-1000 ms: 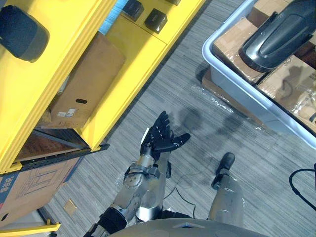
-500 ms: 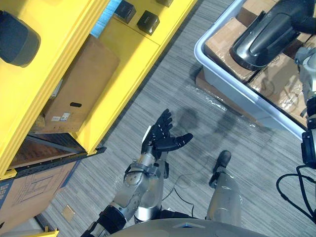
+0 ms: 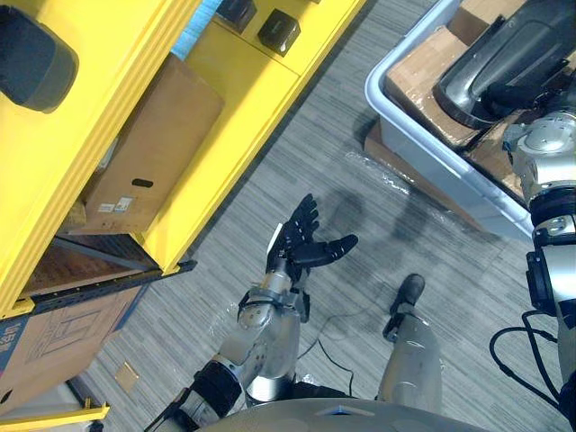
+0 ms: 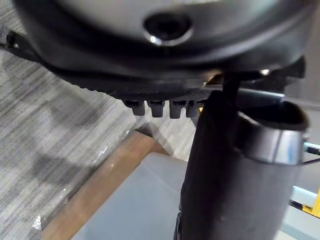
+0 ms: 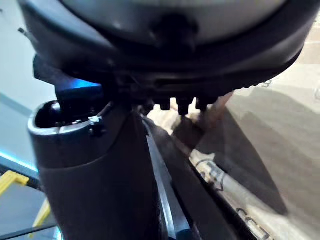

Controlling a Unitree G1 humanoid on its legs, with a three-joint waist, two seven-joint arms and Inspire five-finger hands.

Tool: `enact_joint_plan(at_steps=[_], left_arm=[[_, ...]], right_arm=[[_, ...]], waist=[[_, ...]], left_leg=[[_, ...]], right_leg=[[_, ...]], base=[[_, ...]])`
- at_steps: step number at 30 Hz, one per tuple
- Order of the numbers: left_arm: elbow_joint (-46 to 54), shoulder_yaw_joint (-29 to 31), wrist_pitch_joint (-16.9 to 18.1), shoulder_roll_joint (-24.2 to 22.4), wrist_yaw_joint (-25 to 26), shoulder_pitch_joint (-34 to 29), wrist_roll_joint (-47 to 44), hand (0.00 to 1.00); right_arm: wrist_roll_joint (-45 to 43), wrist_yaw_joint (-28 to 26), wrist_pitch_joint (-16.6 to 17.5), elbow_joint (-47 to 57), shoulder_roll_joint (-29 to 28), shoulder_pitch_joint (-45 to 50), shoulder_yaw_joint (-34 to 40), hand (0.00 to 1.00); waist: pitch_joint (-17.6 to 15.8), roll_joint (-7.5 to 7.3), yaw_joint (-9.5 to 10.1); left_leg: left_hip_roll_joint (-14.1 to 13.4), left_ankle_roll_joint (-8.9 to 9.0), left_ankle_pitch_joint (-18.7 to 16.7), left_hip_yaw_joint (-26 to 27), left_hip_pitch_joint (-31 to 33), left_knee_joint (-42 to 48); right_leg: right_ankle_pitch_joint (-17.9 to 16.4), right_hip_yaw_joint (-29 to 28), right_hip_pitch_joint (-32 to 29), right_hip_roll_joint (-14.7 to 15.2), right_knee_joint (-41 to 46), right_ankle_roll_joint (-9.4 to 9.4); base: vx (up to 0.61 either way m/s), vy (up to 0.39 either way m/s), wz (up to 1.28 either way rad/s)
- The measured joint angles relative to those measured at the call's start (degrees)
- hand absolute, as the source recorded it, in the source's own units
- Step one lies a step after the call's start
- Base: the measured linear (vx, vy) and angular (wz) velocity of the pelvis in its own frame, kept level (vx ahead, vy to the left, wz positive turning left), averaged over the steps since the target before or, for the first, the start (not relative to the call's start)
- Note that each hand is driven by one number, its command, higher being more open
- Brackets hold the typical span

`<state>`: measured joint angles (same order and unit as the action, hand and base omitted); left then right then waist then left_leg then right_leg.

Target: Walk over and take three plastic housings, then place them on the shelf

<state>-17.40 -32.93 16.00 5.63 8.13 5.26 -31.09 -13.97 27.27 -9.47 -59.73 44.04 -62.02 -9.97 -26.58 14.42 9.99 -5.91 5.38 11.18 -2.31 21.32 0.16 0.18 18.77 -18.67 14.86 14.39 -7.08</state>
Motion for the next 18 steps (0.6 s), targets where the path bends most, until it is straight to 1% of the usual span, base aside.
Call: enact_joint_plan(at_steps=[2, 4, 6, 8, 10, 13, 15, 18], left_arm=[[-1.28, -0.14, -0.05, -0.35, 0.18, 0.38, -0.02, 1.00], [-2.30, -0.44, -0.09, -0.34, 0.18, 0.90, -0.04, 1.00], [-3.35, -0.43, -0.09, -0.30, 0.19, 1.48, -0.10, 1.00], [-3.78, -0.42, -0.08, -0.19, 0.22, 1.39, -0.26, 1.00], [-4.75, -0.44, 0.00, -0.28, 0.21, 1.46, -0.28, 1.00], [-5.38, -0.50, 0.00, -0.36, 0.16, 1.16, -0.89, 1.00], [-5.55, -0.35, 0.20, -0.34, 0.17, 1.05, -2.51, 1.00], [-5.64, -0.37, 0.36, -0.34, 0.17, 0.86, -2.51, 1.00]], right_arm=[[0.00, 0.86, -0.22, -1.94, 0.77, -0.52, 0.17, 0.00], [0.00, 0.78, -0.27, -3.81, 2.03, -1.26, 0.51, 0.00], [-0.02, 0.04, -1.18, -5.94, 3.48, -1.90, 0.90, 0.00], [-0.08, 0.05, -1.40, -7.08, 3.66, -1.92, 1.70, 0.00], [-0.68, -0.59, -1.74, -8.26, 4.04, -1.88, 2.11, 0.00], [-0.59, -0.58, -1.57, -9.22, 5.13, -1.88, 2.02, 0.00], [-0.84, 0.32, -1.28, -9.78, 5.70, -1.96, 2.16, 0.00], [-0.87, 2.29, -1.18, -10.57, 5.97, -3.05, 2.28, 0.00]], waist=[[0.02, 0.03, 0.42], [0.05, 0.08, 0.75], [0.07, 0.11, 0.90], [0.09, 0.13, 0.94], [0.27, 0.38, 1.01], [0.89, 1.23, 1.44], [1.20, 1.66, 2.02], [1.39, 1.91, 2.47]], left_leg=[[0.21, 0.00, -0.11, -0.46, 0.52, 0.59], [0.31, 0.30, -0.43, -0.89, 0.67, 0.64], [0.35, 0.47, -0.39, -1.51, 1.39, 0.76], [0.36, 0.45, -0.35, -1.81, 1.47, 0.76], [0.40, 0.46, -0.34, -2.18, 1.53, 0.75], [0.38, 0.53, -0.18, -2.47, 1.87, 0.72], [0.33, 0.16, 0.12, -2.60, 1.87, 0.74], [0.36, 0.13, 0.20, -2.58, 1.87, 0.78]], right_leg=[[-0.01, 0.24, -0.09, 0.19, 0.13, 0.01], [-0.11, 0.67, -0.02, 0.31, 0.35, 0.11], [-0.60, 1.48, -0.25, 0.39, 0.42, 0.29], [-0.60, 1.64, -0.23, 0.40, 0.44, 0.29], [-0.60, 1.81, -0.20, 0.44, 0.45, 0.29], [-0.60, 2.13, -0.35, 0.43, 0.45, 0.29], [-0.49, 2.32, -0.30, 0.38, 0.66, 0.13], [-0.49, 2.39, -0.28, 0.41, 0.60, 0.10]], base=[[-0.03, -0.024, 0.07], [-0.04, -0.029, 0.12], [-0.06, -0.032, 0.16], [-0.04, -0.042, 0.06], [-0.01, -0.044, 0.03], [0.03, -0.046, 0.03], [0.06, -0.056, 0.01], [0.07, -0.055, -0.01]])
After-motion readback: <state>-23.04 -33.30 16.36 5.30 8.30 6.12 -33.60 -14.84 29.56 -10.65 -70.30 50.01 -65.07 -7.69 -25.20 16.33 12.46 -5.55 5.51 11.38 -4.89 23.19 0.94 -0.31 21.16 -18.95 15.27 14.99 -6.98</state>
